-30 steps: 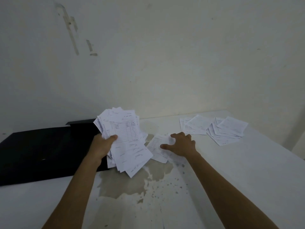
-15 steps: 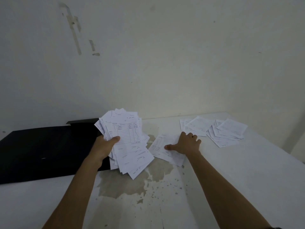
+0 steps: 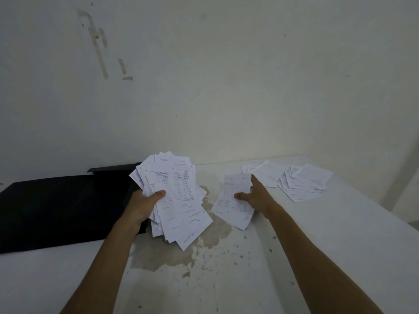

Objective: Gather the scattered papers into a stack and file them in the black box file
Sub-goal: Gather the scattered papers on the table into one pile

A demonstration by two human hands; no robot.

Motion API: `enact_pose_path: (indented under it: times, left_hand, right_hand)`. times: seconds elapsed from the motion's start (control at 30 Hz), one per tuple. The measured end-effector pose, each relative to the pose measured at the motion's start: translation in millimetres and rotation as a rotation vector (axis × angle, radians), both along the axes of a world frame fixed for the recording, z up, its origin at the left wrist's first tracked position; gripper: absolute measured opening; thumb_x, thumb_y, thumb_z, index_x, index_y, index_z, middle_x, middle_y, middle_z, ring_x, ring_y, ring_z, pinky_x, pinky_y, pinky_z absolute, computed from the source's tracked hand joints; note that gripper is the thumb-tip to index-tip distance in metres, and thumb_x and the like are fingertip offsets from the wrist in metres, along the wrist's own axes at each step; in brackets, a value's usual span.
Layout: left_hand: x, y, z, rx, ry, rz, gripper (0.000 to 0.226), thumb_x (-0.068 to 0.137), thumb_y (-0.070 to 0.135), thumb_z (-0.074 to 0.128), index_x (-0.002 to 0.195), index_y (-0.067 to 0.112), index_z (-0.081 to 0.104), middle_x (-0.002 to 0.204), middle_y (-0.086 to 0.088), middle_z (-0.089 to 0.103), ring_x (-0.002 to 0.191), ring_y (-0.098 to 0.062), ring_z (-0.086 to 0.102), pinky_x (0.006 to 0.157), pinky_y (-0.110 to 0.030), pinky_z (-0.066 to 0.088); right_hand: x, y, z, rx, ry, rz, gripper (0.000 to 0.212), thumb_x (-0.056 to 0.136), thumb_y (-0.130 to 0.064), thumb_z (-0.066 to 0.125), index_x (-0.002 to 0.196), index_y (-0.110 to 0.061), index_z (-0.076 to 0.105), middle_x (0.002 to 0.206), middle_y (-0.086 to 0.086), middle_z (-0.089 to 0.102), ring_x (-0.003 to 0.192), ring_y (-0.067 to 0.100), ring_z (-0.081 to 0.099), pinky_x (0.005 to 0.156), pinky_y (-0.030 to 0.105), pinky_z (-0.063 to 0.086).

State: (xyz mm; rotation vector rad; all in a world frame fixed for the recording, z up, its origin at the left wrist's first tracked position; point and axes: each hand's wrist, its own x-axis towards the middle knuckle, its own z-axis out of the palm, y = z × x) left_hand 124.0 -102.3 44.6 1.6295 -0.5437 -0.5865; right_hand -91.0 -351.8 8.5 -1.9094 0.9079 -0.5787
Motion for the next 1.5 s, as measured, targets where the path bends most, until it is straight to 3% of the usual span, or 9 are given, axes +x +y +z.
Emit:
enact_pose_path:
  times: [0.27,0.5,0.7,0.83,1.0,1.17,1.3,1.4,1.5]
  left_hand:
    - [-14,-13,1,-0.02,0.007,-0.018,0.034,0.091,0.018,0.069,0.124,0.011,0.065,0.12,-0.009,0.069,0.102,-0.023,0.066,0.093,-0.036,0.05]
    - [-33,-20,7,-0.097,0.11,-0.2,0.025,0.088,0.018,0.072,0.111,0.026,0.069,0.112,0.001,0.074,0.105,-0.019,0.069,0.099,-0.042,0.052]
    - [-48,-33,8,-0.137,0.21,-0.328,0.04,0.087,0.021,0.071,0.126,0.017,0.065,0.116,-0.005,0.074,0.108,-0.024,0.07,0.1,-0.047,0.051]
    - [-64,-53,10,-0.186,0.215,-0.396,0.041,0.088,0.026,0.069,0.128,0.021,0.062,0.122,-0.005,0.072,0.11,-0.024,0.069,0.099,-0.046,0.052]
    - [-89,-87,10,-0.123,0.236,-0.503,0.038,0.088,0.038,0.069,0.123,0.022,0.065,0.117,-0.004,0.074,0.108,-0.023,0.071,0.095,-0.045,0.055]
    - [-99,-121,-5,-0.065,0.131,-0.387,0.033,0.082,0.024,0.079,0.113,0.02,0.069,0.117,-0.006,0.074,0.103,-0.023,0.072,0.098,-0.046,0.054]
    - [-97,-140,-17,-0.05,0.111,-0.331,0.028,0.084,0.021,0.077,0.111,0.018,0.07,0.116,-0.006,0.073,0.103,-0.023,0.071,0.099,-0.044,0.053]
    - [-91,-152,-22,-0.04,0.09,-0.323,0.032,0.085,0.021,0.076,0.116,0.015,0.068,0.115,-0.005,0.073,0.104,-0.023,0.07,0.098,-0.044,0.053]
    - [-86,-165,-28,-0.026,0.07,-0.332,0.027,0.085,0.022,0.076,0.111,0.02,0.068,0.111,-0.002,0.073,0.103,-0.021,0.069,0.096,-0.041,0.054]
  right_hand:
    - [-30,11,53,0.438,-0.415,0.272,0.084,0.088,-0.003,0.073,0.145,-0.046,0.03,0.135,0.005,0.062,0.119,0.033,0.065,0.095,0.052,0.056]
    - [-11,35,69,0.222,-0.25,0.392,0.091,0.086,-0.006,0.077,0.152,-0.038,0.024,0.14,0.005,0.058,0.12,0.023,0.063,0.092,0.044,0.059]
    - [8,44,52,-0.132,-0.187,0.148,0.096,0.082,-0.036,0.082,0.156,-0.037,0.021,0.138,0.001,0.047,0.125,0.015,0.048,0.108,0.039,0.043]
    - [-4,40,35,0.155,-0.303,0.042,0.115,0.063,-0.058,0.088,0.154,-0.035,0.022,0.15,0.001,0.047,0.13,0.023,0.054,0.109,0.046,0.048]
    - [-24,28,23,0.001,-0.323,-0.019,0.088,0.08,-0.044,0.081,0.15,-0.031,0.03,0.146,-0.009,0.047,0.128,0.016,0.054,0.103,0.032,0.051]
    - [-41,4,18,-0.086,-0.292,-0.097,0.092,0.086,-0.042,0.074,0.156,-0.027,0.017,0.138,-0.014,0.045,0.121,0.01,0.051,0.099,0.028,0.046]
    - [-67,-33,8,-0.096,-0.213,-0.329,0.072,0.093,-0.049,0.063,0.153,-0.025,0.029,0.101,-0.001,0.067,0.098,0.018,0.066,0.084,0.026,0.05]
    - [-93,-76,-1,-0.222,-0.034,-0.659,0.068,0.09,-0.061,0.06,0.144,-0.021,0.045,0.124,0.01,0.063,0.121,0.033,0.055,0.103,0.044,0.043]
    - [-114,-116,-7,-0.248,0.204,-0.807,0.079,0.09,-0.066,0.052,0.15,-0.017,0.039,0.15,0.019,0.043,0.14,0.038,0.037,0.115,0.05,0.027]
